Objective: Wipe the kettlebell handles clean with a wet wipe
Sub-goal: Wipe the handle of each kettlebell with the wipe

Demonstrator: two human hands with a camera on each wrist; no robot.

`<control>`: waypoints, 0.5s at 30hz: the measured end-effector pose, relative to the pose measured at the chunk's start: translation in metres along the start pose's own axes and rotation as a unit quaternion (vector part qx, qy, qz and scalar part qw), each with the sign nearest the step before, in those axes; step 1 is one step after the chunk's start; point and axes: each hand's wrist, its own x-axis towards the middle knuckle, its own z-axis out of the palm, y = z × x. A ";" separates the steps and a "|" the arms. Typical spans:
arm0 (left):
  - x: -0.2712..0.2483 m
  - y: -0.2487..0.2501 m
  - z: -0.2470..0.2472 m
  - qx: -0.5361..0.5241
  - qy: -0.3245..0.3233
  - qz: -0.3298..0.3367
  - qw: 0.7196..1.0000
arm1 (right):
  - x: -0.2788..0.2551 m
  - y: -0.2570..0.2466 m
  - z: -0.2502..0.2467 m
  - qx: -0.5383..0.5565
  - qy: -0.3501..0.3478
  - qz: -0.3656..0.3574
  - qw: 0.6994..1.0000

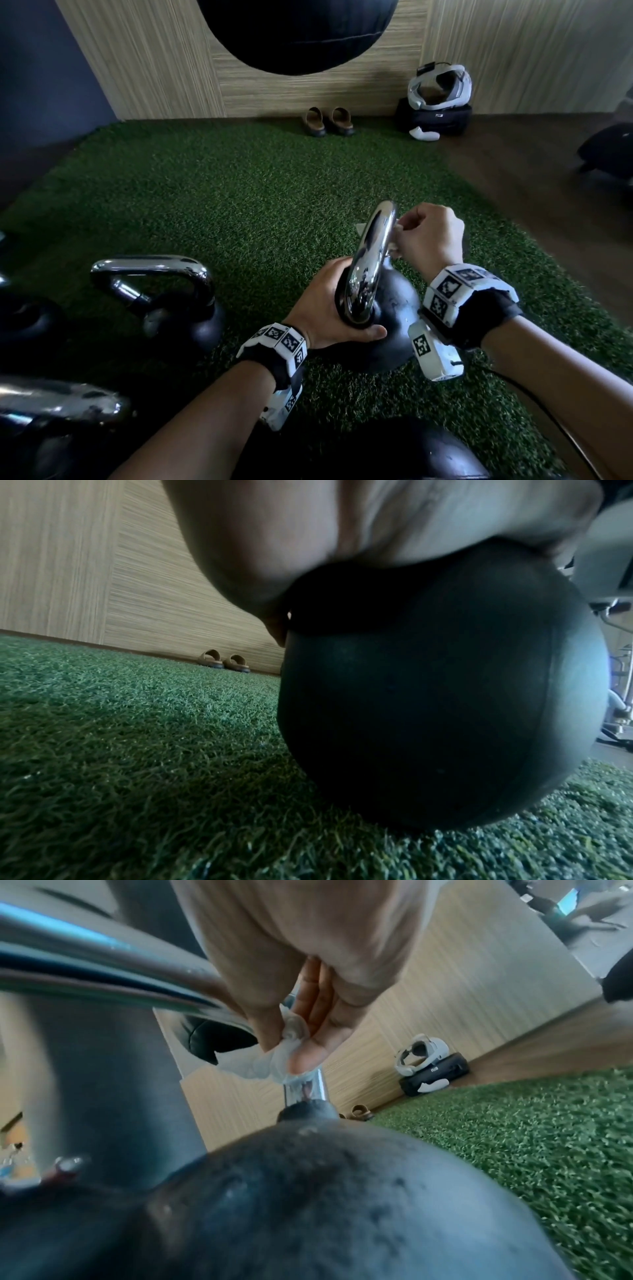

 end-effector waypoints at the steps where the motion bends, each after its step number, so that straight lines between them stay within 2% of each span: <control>1: 0.000 0.001 0.000 -0.002 -0.001 -0.007 1.000 | -0.002 0.001 0.002 -0.021 -0.009 -0.006 1.000; 5: -0.002 0.007 -0.003 0.001 -0.008 -0.030 1.000 | -0.005 0.006 0.006 -0.064 -0.069 -0.012 0.995; 8: -0.004 0.016 -0.008 -0.006 -0.037 -0.077 0.996 | 0.003 0.000 -0.009 -0.114 -0.150 -0.019 0.982; 9: -0.004 0.021 -0.010 -0.006 -0.057 -0.090 0.994 | 0.007 -0.001 -0.016 -0.126 -0.156 -0.025 0.979; 11: 0.000 0.029 -0.019 0.031 -0.126 -0.100 0.986 | 0.016 -0.005 -0.028 -0.117 -0.122 -0.046 0.985; 13: 0.008 0.041 -0.036 0.123 -0.218 -0.123 0.960 | 0.020 -0.014 -0.037 -0.081 -0.073 -0.083 0.990; 14: 0.012 0.048 -0.047 0.154 -0.245 -0.142 0.947 | 0.022 -0.021 -0.039 -0.077 -0.060 -0.118 0.988; 15: 0.016 0.056 -0.058 0.162 -0.236 -0.158 0.945 | 0.024 -0.027 -0.040 -0.084 -0.063 -0.159 0.982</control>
